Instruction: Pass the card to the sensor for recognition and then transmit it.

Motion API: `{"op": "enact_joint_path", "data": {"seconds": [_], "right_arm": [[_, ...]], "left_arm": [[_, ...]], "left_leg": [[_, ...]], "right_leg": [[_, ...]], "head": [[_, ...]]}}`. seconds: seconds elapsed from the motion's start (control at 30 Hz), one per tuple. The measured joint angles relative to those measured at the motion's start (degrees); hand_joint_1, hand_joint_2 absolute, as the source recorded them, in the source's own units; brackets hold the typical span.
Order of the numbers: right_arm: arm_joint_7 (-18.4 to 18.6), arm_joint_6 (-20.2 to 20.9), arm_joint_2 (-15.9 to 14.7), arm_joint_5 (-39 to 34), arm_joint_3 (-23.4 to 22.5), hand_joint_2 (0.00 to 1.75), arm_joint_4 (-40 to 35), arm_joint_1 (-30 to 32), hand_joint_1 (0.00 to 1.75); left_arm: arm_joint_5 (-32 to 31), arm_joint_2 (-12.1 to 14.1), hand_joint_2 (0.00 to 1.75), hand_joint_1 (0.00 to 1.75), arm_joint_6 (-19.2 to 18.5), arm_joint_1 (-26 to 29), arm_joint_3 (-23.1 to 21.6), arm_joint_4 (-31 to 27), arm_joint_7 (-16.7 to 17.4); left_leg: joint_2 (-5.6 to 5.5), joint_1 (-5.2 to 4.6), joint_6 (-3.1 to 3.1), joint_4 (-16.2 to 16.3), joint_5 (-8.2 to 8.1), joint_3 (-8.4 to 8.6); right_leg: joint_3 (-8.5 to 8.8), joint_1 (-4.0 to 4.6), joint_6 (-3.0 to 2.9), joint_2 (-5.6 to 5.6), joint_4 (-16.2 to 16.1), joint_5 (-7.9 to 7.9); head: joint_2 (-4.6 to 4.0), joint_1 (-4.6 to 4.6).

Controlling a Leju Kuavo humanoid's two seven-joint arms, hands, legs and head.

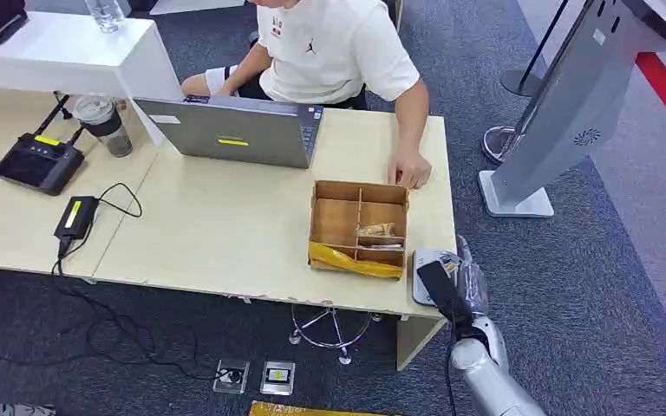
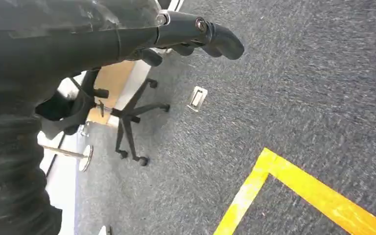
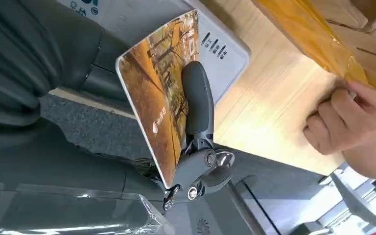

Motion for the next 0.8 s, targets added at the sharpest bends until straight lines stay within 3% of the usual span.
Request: {"op": "enact_joint_path", "data": {"seconds": [0.27, 0.47, 0.63, 0.8], "right_arm": [[-2.31, -0.66, 1.22, -4.87, 0.07, 1.75, -2.03, -0.59, 1.75], [-5.57, -8.14, 1.2, -10.08, -1.18, 1.75, -11.2, -2.78, 1.75], [-4.44, -8.35, 0.52, -10.82, -3.63, 1.75, -22.13, -6.05, 1.75], [-0.35, -7.21, 0.19, -7.38, -4.48, 1.75, -34.98, -7.88, 1.75]], "left_arm": [[-0.07, 0.0, 1.75, 0.0, -0.04, 0.06, 0.0, -0.44, 0.35], [0.02, -0.07, 1.75, 0.0, 0.18, 0.12, 0.0, -0.46, 0.35], [1.4, -0.24, 1.75, 0.0, 0.31, 0.29, 0.0, -0.48, -1.72], [2.45, -0.11, 1.75, 0.0, -0.11, 0.41, 0.0, -0.48, -4.64]], "left_leg": [[0.0, 0.0, 0.0, 0.0, 0.01, -0.05], [0.01, -0.02, 0.01, 0.02, 0.02, -0.06], [-0.01, -0.02, 0.02, 0.02, 0.03, -0.05], [0.0, -0.01, 0.02, 0.02, 0.03, -0.07]], "right_leg": [[0.0, 0.0, 0.0, -0.01, 0.01, 0.0], [-0.03, -0.03, 0.01, 0.0, 0.01, 0.02], [-0.02, -0.03, 0.01, 0.0, 0.01, 0.03], [-0.02, -0.02, 0.01, 0.0, 0.02, 0.02]], "head": [[0.0, 0.0], [0.0, 0.0], [0.0, 0.02], [0.0, 0.0]]}}
